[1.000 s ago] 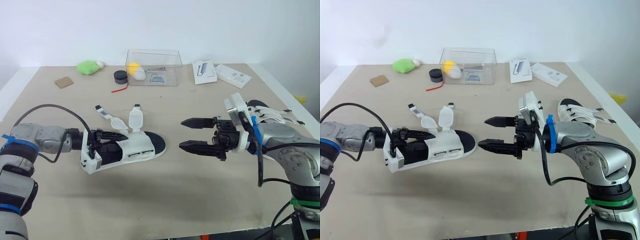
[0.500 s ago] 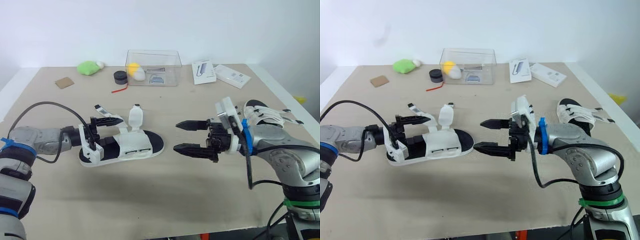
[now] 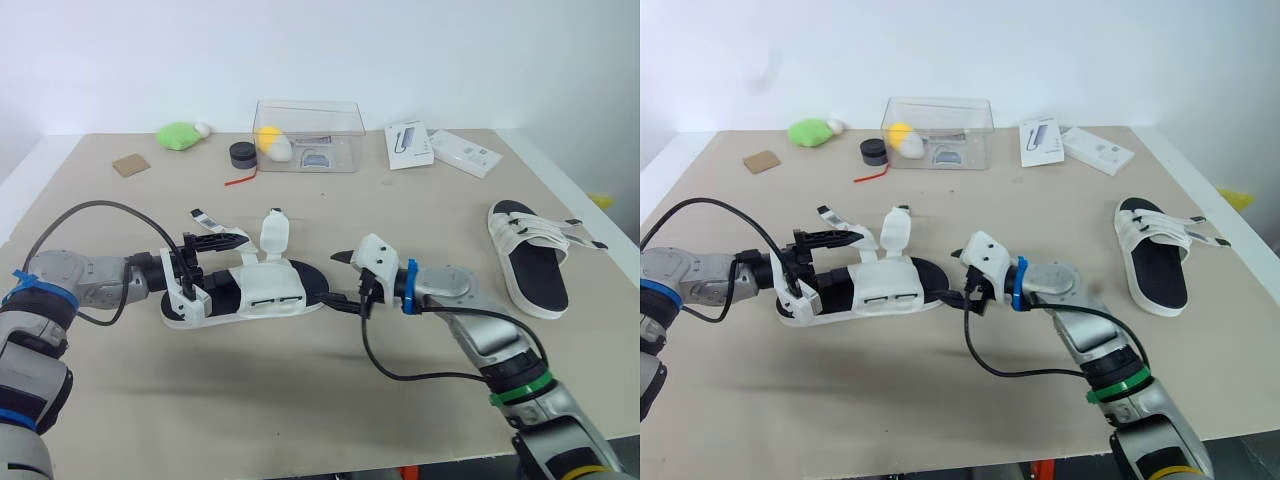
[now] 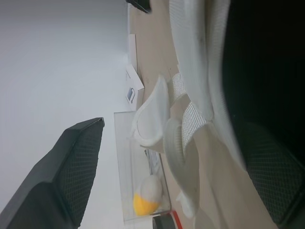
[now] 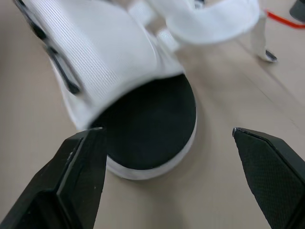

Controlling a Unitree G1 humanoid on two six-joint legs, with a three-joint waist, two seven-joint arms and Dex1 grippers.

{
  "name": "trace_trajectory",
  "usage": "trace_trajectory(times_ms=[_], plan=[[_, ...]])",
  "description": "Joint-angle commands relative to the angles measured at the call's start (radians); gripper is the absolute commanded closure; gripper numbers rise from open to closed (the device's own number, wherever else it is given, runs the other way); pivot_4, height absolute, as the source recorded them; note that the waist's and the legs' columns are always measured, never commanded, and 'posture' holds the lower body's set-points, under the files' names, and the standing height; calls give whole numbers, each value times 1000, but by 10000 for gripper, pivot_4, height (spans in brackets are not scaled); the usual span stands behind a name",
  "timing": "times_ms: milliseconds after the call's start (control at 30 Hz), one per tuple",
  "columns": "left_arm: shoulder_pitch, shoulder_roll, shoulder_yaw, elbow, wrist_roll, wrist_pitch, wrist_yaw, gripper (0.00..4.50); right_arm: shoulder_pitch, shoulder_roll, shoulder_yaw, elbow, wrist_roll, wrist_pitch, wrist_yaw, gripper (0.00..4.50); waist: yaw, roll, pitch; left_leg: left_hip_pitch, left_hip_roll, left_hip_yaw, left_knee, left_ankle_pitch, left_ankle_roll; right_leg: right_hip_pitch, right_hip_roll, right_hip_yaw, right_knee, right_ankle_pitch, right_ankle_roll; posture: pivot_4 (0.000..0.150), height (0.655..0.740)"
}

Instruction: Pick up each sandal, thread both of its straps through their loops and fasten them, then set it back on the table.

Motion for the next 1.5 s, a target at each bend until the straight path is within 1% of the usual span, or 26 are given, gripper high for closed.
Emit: trace_trajectory(times_ms=[33, 167, 367, 733, 833, 867, 933, 967, 1000, 1067, 1167, 1233, 1267, 1300, 1367, 1500], plan=[[-9, 8, -12, 0, -2, 1, 13, 310, -39, 34, 5, 21, -68, -46, -46, 0, 0, 0, 0, 0, 0, 0, 0, 0, 0, 0, 0, 0, 0, 0, 0, 1500, 7400], [-11, 6, -17, 7, -6, 7, 17, 310, -26, 68, 7, -12, -72, -38, -27, 0, 0, 0, 0, 0, 1, 2, 0, 0, 0, 0, 0, 1, 0, 0, 0, 1500, 7400], [-18, 6, -26, 28, -8, 17, 26, 310, 15, 70, 0, -86, -38, 3, 31, 0, 0, 0, 0, 1, 1, 3, 0, 0, 0, 0, 0, 1, 0, 0, 0, 1500, 7400], [-20, 8, -38, 39, -16, 26, 36, 310, 27, 77, -9, -115, -32, 34, 48, 0, 0, 0, 0, 2, 2, 4, 0, 0, 0, 0, 0, 1, 1, 0, 0, 1500, 7400], [-11, 14, -24, 49, -64, -1, -2, 310, 21, 97, -35, -118, -3, 63, 38, 0, 0, 0, 0, 2, 2, 4, 0, 0, 0, 0, 0, 1, 1, 0, 0, 1500, 7400], [-6, 18, -14, 58, -103, -15, -34, 310, 18, 103, -42, -119, 2, 71, 31, 0, 0, 0, 0, 2, 2, 4, 0, 0, 0, 0, 1, 1, 1, 0, 0, 1500, 7400], [5, 25, 4, 74, -192, -33, -115, 0, 12, 118, -56, -114, 8, 77, 15, 5223, 0, 0, 0, 2, 2, 4, 0, 0, 0, 0, 1, 1, 1, 0, -1, 1500, 7400], [14, 35, 12, 67, -223, -38, -144, 0, 12, 124, -60, -117, 19, 89, 18, 6036, -1, 0, 0, 2, 2, 4, 0, 0, 0, 0, 1, 1, 1, 0, -1, 1500, 7400], [25, 44, 20, 55, -252, -41, -169, 0, 14, 131, -60, -117, 26, 103, 19, 11742, -3, 0, 0, 2, 2, 4, 0, 0, 0, 0, 1, 1, 1, 0, -1, 1500, 7400], [47, 56, 34, 28, -305, -37, -222, 0, 20, 136, -53, -118, 28, 118, 22, 19151, -6, 0, 0, 2, 4, 5, -1, 0, -1, -1, 2, 2, 1, 0, -1, 1500, 7400], [83, 70, 61, -9, -379, -30, -299, 0, 28, 155, -38, -115, 39, 165, 13, 31737, -4, 0, 0, 1, 5, 5, -1, 0, -1, -1, 3, 2, 1, 0, -4, 1500, 7400], [103, 82, 77, -27, -417, -16, -339, 0, 35, 160, -15, -115, 27, 188, 7, 38409, -4, 0, 0, 1, 6, 5, -1, 0, -1, -1, 3, 2, 1, 0, -4, 1500, 7400], [113, 90, 86, -27, -437, -11, -353, 0, 39, 163, -2, -114, 20, 203, 1, 42882, -3, 0, 0, 1, 6, 5, -1, 0, -1, -1, 3, 2, 1, 0, -4, 1500, 7400], [127, 98, 100, -34, -461, -2, -375, 0, 42, 161, 13, -112, 7, 223, -6, 44276, -3, 0, 0, 1, 6, 6, -1, 0, -1, -2, 3, 2, 1, 0, -4, 1500, 7400], [168, 109, 127, -24, -575, 13, -441, 0, 48, 162, 40, -103, -14, 283, -32, 44276, -5, 0, 0, 1, 7, 6, -1, 0, -1, -2, 3, 2, 1, 0, -4, 1500, 7400], [253, 110, 201, -29, -855, 90, -602, 0, 50, 162, 55, -123, -21, 336, -53, 44276, -6, -2, -1, 3, 10, 6, -1, 0, -1, -1, 4, 2, 1, -1, -5, 1500, 7400]])
